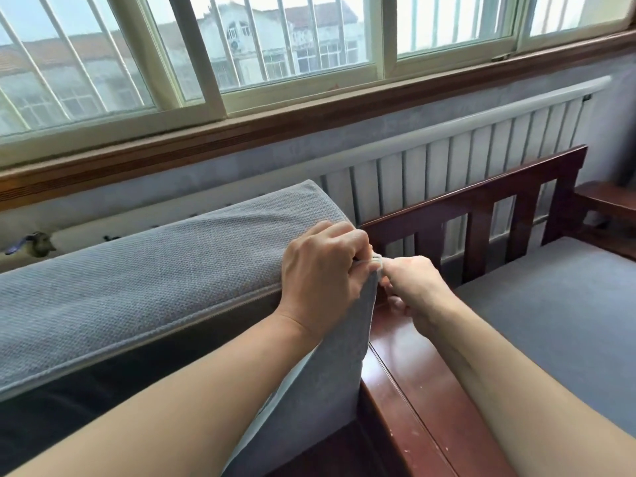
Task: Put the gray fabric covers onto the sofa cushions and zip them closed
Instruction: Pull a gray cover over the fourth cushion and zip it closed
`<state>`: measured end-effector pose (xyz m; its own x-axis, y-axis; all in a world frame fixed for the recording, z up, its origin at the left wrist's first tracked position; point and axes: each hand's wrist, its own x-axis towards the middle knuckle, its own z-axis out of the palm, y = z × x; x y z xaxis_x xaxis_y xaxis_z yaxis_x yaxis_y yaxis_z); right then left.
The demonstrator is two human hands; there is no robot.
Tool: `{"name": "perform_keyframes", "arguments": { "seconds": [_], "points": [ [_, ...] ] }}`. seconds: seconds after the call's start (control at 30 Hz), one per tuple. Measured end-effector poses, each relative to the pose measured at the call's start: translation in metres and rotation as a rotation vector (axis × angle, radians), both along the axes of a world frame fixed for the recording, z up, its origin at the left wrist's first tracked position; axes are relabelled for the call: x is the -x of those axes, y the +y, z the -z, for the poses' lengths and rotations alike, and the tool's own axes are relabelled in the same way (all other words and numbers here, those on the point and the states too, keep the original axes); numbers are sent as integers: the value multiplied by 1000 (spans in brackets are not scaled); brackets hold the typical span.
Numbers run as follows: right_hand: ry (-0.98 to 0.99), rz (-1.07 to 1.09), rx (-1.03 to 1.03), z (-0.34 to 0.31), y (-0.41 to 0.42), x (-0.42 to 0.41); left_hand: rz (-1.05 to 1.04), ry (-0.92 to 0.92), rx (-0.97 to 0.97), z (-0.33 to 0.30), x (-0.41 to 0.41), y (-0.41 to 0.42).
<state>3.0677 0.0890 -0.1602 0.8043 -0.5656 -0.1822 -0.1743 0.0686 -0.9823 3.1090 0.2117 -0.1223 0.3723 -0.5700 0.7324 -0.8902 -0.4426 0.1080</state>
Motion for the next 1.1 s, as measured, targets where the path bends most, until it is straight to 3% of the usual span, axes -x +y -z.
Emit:
{"name": "perform_keyframes", "arguments": {
  "seconds": [0.3, 0.53, 1.1],
  "points": [
    [-217, -71, -46, -75, -1, 20, 41, 66, -47, -6, 0, 7],
    [-5, -58, -28, -60, -2, 37, -35, 94, -6, -5, 5, 16],
    [8, -19, -60, -58, 8, 25, -91, 112, -8, -5, 11, 15]
  ]
}}
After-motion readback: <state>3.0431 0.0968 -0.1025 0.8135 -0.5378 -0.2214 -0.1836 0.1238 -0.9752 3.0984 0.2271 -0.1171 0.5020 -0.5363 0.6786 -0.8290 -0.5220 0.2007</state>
